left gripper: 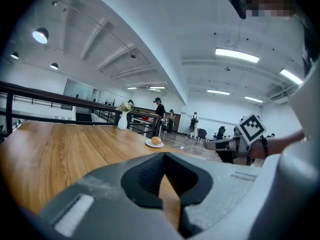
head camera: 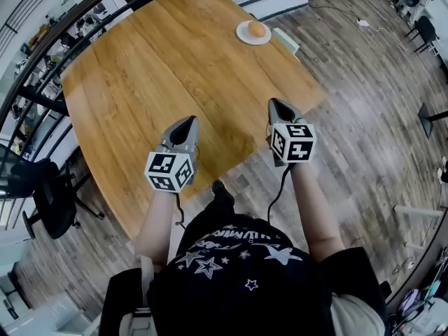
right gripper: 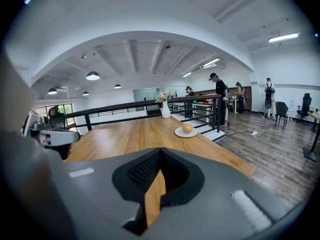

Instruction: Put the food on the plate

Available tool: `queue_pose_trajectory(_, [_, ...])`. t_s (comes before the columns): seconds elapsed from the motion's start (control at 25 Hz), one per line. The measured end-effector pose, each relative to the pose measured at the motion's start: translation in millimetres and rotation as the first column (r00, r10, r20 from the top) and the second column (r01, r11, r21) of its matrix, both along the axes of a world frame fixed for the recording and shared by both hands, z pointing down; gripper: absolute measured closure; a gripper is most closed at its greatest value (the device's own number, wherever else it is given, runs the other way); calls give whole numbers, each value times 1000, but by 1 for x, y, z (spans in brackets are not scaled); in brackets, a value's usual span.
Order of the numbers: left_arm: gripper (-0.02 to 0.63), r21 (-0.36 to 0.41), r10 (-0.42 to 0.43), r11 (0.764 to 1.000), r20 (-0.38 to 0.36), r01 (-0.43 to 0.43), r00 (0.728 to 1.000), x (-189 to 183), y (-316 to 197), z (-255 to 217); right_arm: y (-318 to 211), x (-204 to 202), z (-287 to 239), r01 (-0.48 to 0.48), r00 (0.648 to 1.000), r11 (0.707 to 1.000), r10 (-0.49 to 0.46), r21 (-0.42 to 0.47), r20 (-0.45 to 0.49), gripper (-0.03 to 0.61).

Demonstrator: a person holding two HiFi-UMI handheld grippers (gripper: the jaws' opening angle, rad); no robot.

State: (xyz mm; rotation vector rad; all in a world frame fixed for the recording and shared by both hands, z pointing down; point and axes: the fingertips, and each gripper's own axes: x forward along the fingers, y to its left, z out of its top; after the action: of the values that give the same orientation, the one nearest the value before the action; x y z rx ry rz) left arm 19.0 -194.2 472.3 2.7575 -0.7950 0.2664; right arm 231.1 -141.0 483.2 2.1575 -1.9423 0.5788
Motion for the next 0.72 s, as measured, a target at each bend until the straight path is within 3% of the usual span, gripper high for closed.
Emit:
queue_pose_trajectory(0.24, [612, 13, 25, 1000, -5, -25, 1000, -4, 45, -6, 42, -22, -12, 27, 995, 997, -34, 77, 96, 575])
queue_pose_trajectory(0.72, [612, 21, 28, 999, -31, -27, 999, -23, 122, -26, 126, -53, -38, 66, 997, 995, -68, 70, 25, 577])
